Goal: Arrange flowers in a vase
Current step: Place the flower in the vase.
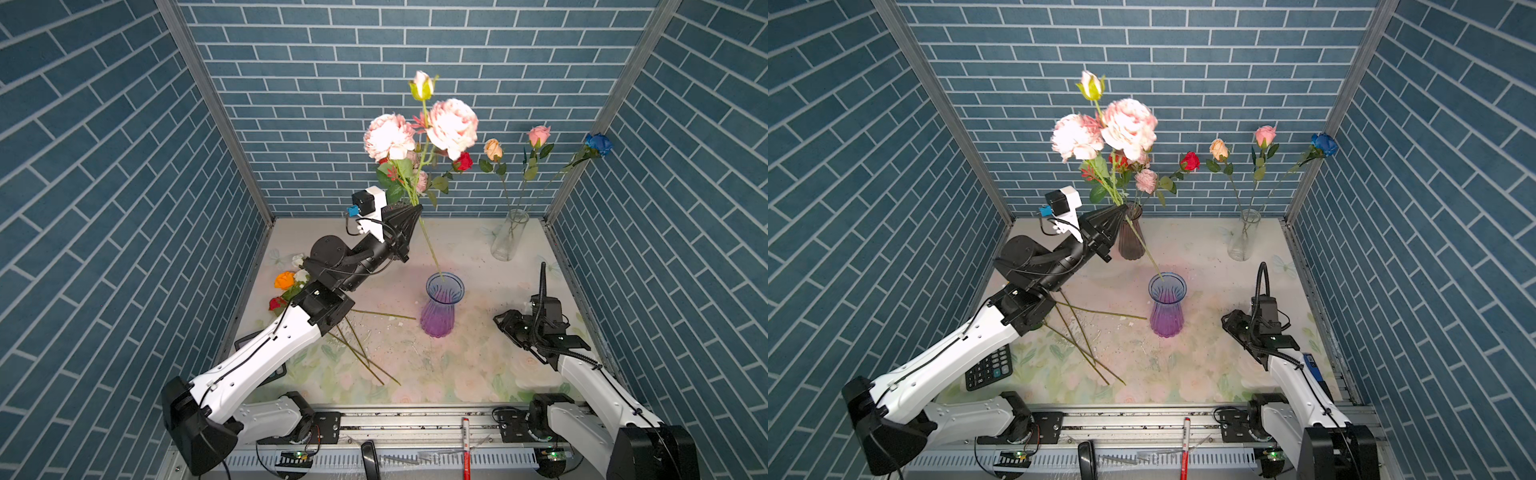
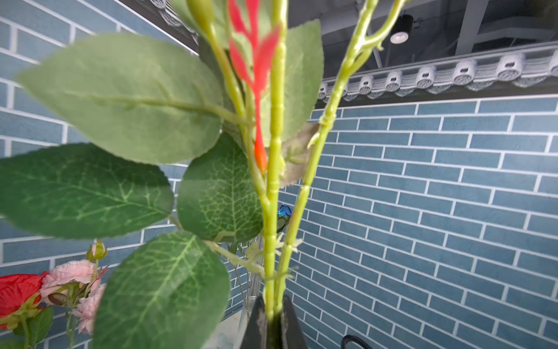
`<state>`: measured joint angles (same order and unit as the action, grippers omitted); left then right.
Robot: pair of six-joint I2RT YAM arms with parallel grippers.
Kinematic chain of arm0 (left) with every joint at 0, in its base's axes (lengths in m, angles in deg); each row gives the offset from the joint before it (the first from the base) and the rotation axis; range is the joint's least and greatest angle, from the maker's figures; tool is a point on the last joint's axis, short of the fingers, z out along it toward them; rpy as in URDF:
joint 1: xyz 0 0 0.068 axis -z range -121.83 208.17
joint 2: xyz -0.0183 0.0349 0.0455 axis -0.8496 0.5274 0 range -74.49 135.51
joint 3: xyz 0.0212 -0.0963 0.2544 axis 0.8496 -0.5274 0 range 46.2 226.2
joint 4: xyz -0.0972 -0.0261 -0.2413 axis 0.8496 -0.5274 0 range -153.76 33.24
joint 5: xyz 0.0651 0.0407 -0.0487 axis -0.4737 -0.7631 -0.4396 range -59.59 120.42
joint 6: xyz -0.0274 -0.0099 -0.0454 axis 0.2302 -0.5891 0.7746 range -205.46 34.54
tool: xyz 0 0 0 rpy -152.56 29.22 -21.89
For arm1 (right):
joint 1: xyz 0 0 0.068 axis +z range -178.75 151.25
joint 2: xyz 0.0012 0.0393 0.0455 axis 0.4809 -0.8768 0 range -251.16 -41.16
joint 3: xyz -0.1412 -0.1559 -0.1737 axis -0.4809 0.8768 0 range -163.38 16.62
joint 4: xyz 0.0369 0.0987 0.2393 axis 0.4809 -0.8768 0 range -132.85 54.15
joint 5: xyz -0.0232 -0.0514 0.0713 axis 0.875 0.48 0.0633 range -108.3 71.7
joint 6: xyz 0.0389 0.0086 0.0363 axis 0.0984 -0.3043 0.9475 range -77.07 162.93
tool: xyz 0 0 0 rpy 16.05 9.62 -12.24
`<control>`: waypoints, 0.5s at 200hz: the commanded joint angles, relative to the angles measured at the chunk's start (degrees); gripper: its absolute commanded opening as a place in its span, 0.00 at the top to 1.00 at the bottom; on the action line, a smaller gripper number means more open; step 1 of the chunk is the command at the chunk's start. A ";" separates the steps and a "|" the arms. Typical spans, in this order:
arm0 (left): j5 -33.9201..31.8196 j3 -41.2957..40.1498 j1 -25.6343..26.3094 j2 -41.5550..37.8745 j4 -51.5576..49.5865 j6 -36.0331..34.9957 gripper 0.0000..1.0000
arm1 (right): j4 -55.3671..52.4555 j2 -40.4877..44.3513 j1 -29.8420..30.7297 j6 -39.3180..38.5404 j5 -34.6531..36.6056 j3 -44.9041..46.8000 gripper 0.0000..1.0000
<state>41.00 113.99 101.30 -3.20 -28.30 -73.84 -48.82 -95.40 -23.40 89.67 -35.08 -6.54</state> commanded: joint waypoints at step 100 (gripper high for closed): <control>-0.94 6.84 2.09 4.34 -26.35 -8.01 0.04 | 0.22 -0.65 -0.90 1.69 -1.42 0.48 0.53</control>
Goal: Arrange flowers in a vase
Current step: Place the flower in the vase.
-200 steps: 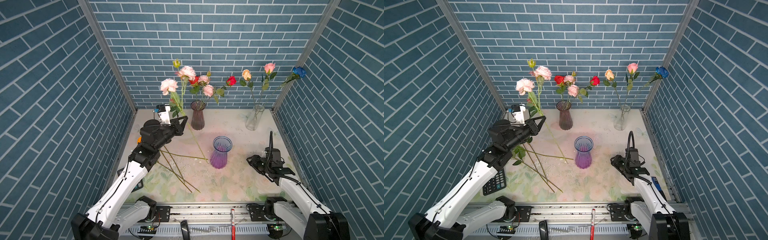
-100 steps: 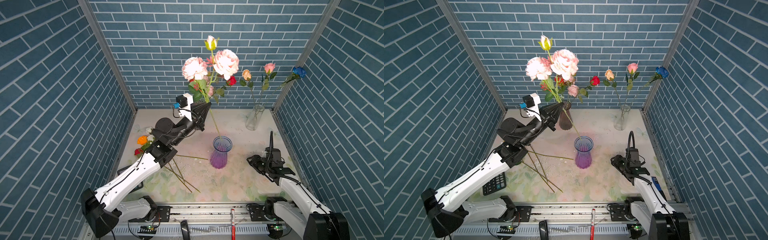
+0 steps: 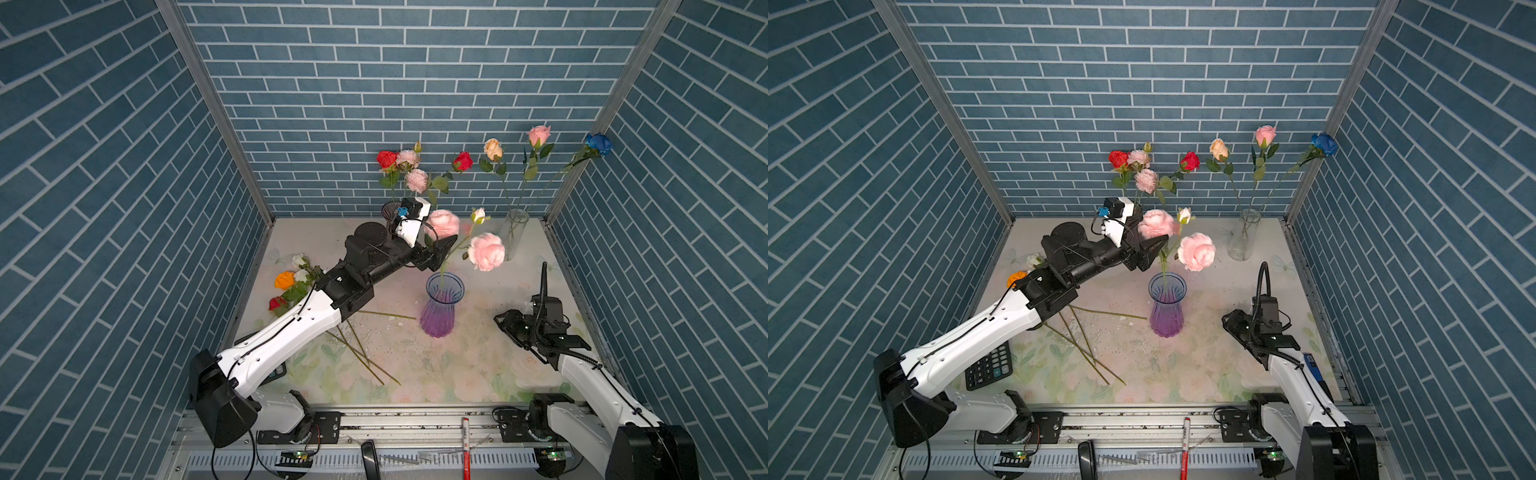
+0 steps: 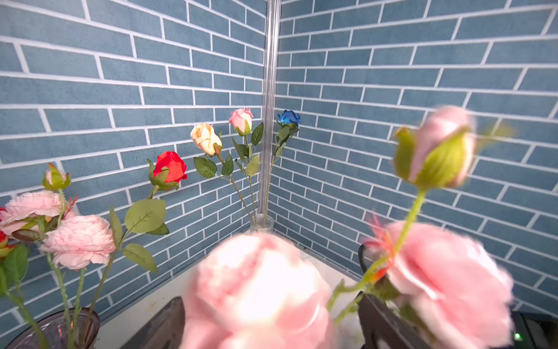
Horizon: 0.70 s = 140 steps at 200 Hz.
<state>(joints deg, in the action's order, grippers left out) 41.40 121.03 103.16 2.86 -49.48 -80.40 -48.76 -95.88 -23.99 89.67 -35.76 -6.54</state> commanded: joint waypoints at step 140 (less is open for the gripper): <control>-2.42 -29.66 -28.80 -11.17 -25.93 26.74 0.34 | 1.57 -1.86 -0.72 1.79 -2.12 0.66 0.54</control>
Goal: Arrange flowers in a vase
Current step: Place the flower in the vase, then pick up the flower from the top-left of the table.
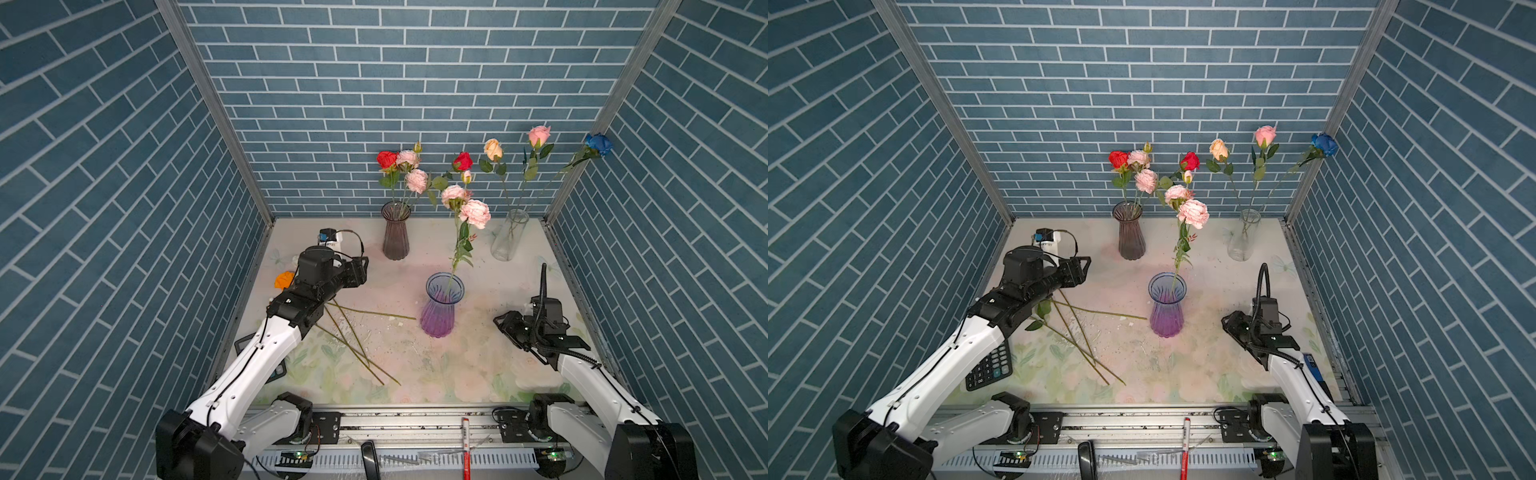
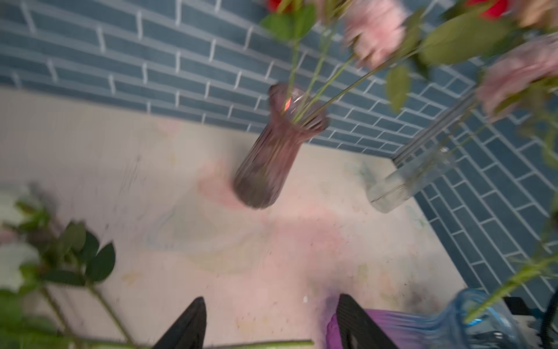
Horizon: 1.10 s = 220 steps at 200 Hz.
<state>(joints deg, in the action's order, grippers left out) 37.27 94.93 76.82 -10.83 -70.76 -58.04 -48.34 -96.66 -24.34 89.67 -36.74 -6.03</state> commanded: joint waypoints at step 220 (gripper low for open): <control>-6.95 6.76 -12.23 37.42 -1.33 3.15 0.66 | 4.76 -4.00 -2.91 1.95 -4.90 1.02 0.54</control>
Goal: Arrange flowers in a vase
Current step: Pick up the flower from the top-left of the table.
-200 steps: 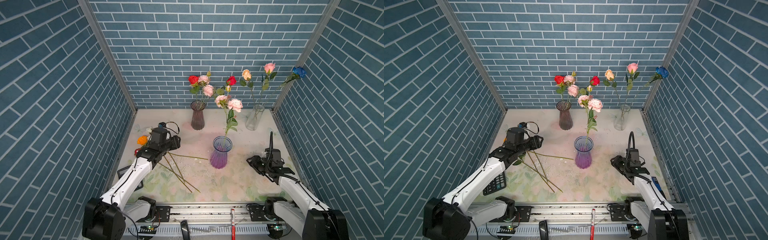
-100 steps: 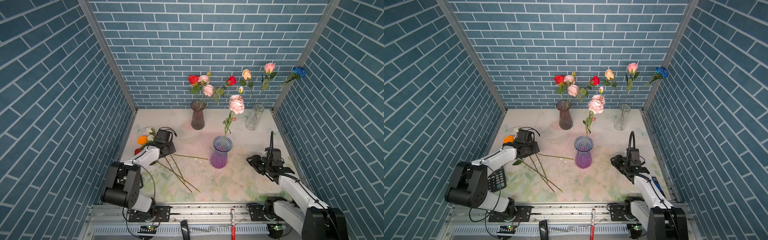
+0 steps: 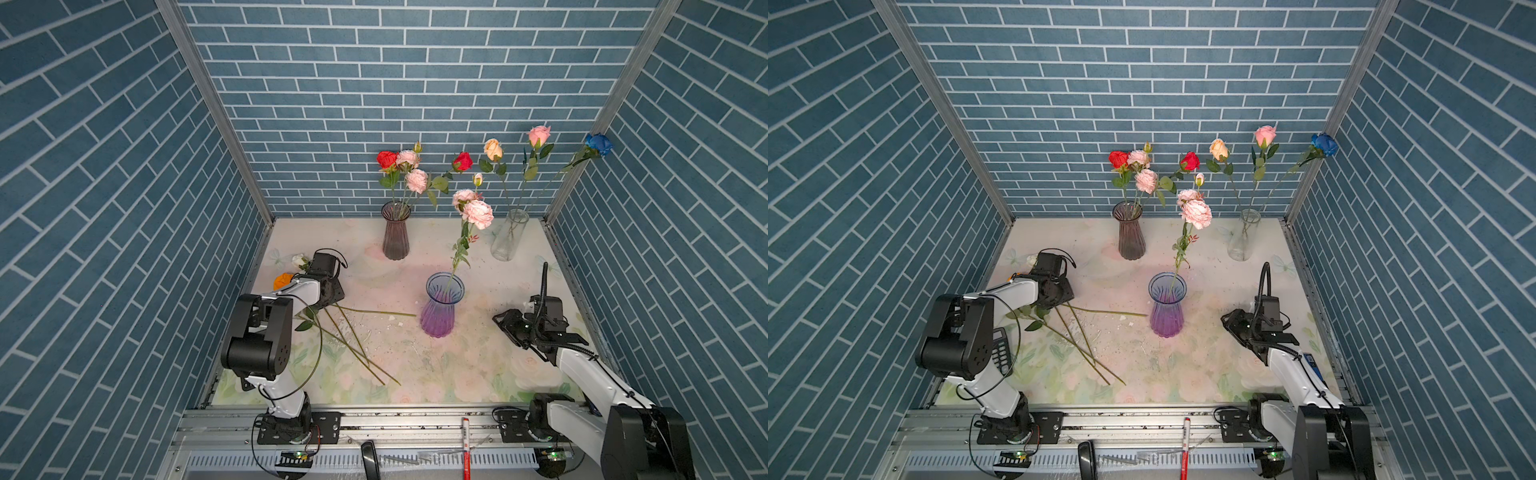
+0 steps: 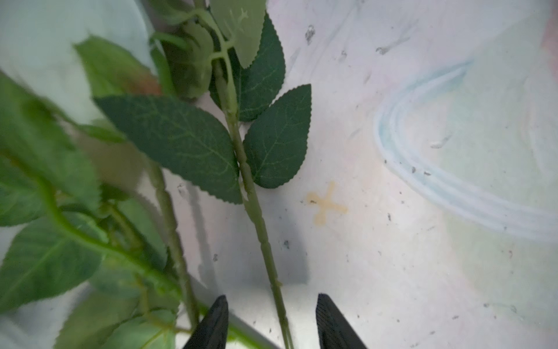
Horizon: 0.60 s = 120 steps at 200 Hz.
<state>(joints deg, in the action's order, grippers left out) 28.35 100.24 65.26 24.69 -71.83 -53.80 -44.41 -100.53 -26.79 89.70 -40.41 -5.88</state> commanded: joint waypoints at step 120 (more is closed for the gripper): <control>13.75 2.02 -0.01 -22.74 2.42 5.39 1.00 | 0.21 1.63 -1.17 2.19 -1.27 1.54 0.54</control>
<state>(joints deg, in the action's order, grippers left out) 36.09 101.03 64.82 8.32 -72.01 -51.31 -44.08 -99.72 -27.69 90.35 -41.55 -5.25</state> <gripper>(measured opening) 0.064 0.461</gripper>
